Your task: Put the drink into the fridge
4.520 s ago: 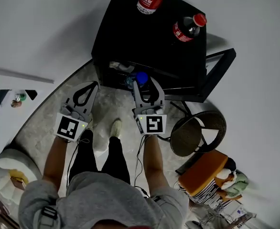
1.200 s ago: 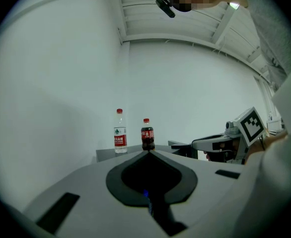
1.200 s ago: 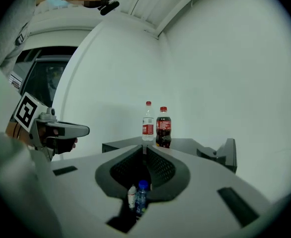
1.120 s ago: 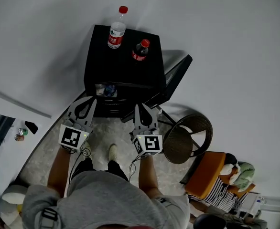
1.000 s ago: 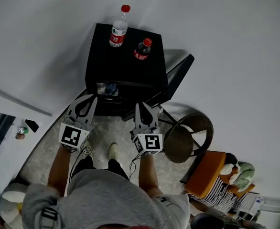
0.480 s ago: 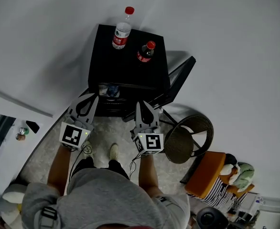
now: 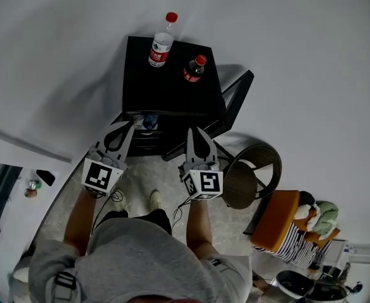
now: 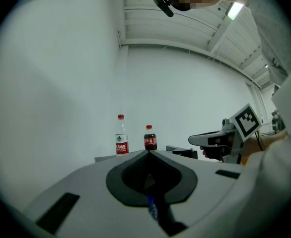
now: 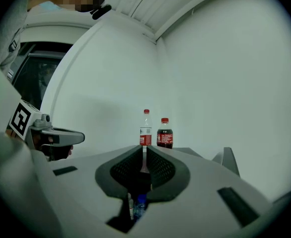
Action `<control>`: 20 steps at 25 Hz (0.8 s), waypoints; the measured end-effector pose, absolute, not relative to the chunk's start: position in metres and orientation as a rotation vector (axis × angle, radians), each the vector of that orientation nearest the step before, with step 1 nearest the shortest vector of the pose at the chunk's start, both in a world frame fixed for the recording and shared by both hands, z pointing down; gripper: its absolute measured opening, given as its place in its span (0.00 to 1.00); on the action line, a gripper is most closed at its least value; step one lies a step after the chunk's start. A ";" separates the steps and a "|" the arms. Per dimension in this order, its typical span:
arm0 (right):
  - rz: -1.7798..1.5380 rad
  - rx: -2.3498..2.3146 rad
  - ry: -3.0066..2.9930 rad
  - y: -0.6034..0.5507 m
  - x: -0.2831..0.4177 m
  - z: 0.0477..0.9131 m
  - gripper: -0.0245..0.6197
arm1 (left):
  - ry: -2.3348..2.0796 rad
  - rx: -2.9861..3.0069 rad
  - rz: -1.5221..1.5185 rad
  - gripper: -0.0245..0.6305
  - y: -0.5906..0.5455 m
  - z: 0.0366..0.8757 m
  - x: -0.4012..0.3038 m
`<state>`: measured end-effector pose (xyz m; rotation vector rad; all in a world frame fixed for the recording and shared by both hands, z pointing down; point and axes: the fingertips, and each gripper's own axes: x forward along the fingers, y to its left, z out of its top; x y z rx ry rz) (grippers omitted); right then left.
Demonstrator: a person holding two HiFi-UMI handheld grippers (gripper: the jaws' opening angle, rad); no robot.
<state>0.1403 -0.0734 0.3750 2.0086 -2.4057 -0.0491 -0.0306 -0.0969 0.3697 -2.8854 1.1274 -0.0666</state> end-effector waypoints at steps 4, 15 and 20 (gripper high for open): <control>-0.087 2.057 -2.364 -0.076 0.137 0.361 0.10 | 1.057 -2.878 -0.057 0.04 -0.099 0.364 -0.036; -0.156 2.006 -2.430 -0.149 0.154 0.328 0.10 | 1.139 -2.844 -0.010 0.04 -0.146 0.343 -0.025; -0.142 1.955 -2.496 -0.189 0.171 0.318 0.10 | 1.245 -2.801 -0.007 0.04 -0.172 0.338 -0.016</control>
